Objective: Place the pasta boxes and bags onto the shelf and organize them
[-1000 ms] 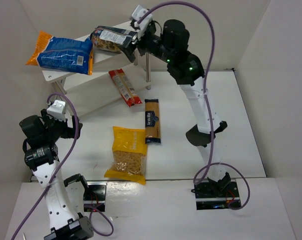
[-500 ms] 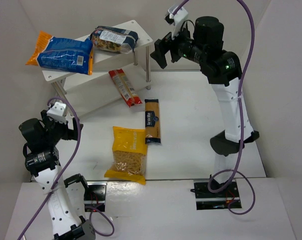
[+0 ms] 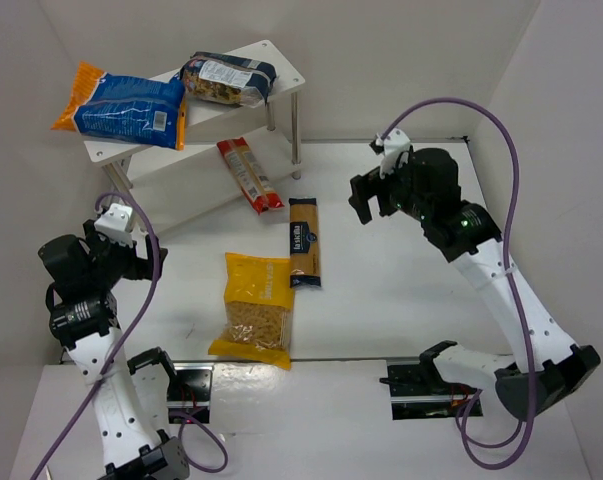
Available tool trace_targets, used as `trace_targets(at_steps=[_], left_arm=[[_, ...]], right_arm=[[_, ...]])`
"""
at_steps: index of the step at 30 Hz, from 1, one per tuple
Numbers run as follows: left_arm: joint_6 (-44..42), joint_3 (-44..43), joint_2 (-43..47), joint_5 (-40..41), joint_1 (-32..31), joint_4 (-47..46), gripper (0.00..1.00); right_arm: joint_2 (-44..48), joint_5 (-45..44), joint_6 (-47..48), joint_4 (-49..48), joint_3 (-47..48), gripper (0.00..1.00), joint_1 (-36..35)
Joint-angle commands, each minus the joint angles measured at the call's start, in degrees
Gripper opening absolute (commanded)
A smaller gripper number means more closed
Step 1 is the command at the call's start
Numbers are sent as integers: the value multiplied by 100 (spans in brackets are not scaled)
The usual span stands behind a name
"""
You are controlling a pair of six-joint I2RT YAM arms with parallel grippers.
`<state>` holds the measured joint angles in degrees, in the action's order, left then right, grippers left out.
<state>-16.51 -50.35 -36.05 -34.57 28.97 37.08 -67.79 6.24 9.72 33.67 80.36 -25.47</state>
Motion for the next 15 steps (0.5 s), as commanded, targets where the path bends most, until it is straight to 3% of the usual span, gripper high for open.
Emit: trace_targets(at_steps=[1,5,15], left_arm=[[-89,-54,-112,-156,38,-78,100],[-89,-54,-235,-103,38,-78,100],[78,-107,-526,231,38,-131,100]], right_arm=[[397,-377,-206,-633,-800,99,139],[512,-475,-260,-564,-1548,99,392],[-471,-738,-321,-229,-1989,99,1203]])
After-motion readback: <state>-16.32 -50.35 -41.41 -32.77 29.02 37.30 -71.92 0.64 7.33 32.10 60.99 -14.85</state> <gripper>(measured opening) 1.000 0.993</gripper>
